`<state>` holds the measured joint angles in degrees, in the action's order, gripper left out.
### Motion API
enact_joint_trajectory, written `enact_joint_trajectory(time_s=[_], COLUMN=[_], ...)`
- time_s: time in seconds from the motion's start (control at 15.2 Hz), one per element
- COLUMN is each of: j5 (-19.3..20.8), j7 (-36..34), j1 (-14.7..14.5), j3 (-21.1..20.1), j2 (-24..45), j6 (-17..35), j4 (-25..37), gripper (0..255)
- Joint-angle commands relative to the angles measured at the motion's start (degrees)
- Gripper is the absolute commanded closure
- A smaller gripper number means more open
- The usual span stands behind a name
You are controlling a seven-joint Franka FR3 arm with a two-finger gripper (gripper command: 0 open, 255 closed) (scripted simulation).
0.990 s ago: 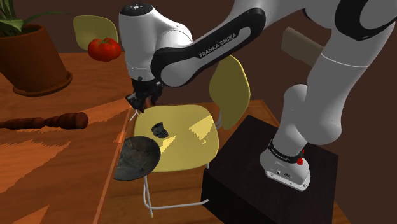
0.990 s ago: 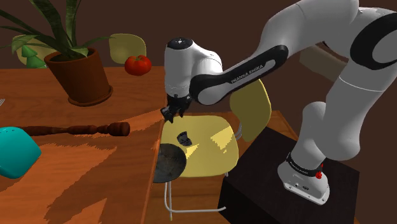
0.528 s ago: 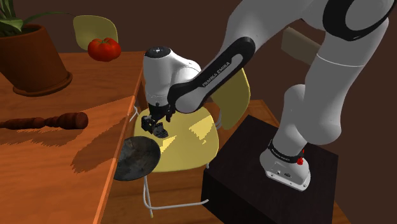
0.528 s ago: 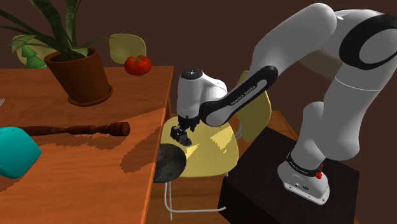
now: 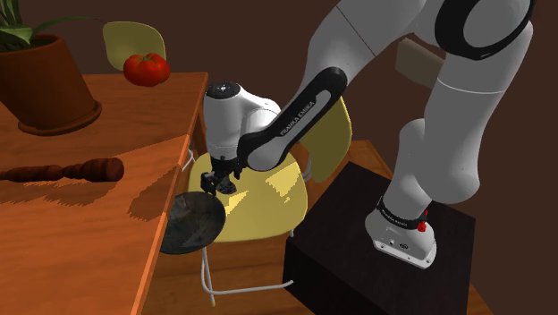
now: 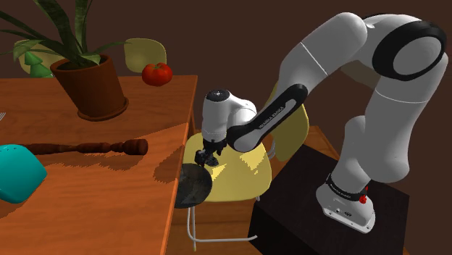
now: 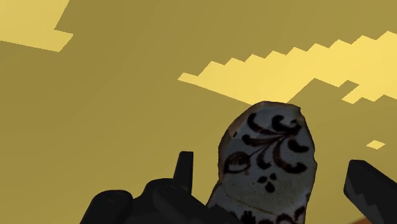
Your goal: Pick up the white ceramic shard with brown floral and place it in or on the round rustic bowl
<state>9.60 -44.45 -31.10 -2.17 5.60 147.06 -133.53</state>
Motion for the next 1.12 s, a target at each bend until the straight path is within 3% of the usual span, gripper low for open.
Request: enact_joint_trajectory(time_s=[0.0,0.26,0.33,1.06], j5=[0.0,0.0,0.0,-0.4], j7=[0.0,0.0,0.0,0.4], j1=[0.0,0.0,0.0,0.0], j3=[0.0,0.0,0.0,-0.1], j2=[0.2,0.2,0.2,-1.0], j6=[0.1,0.1,0.1,-1.3], j4=[0.0,0.0,0.0,0.4], gripper=[0,0,255,255])
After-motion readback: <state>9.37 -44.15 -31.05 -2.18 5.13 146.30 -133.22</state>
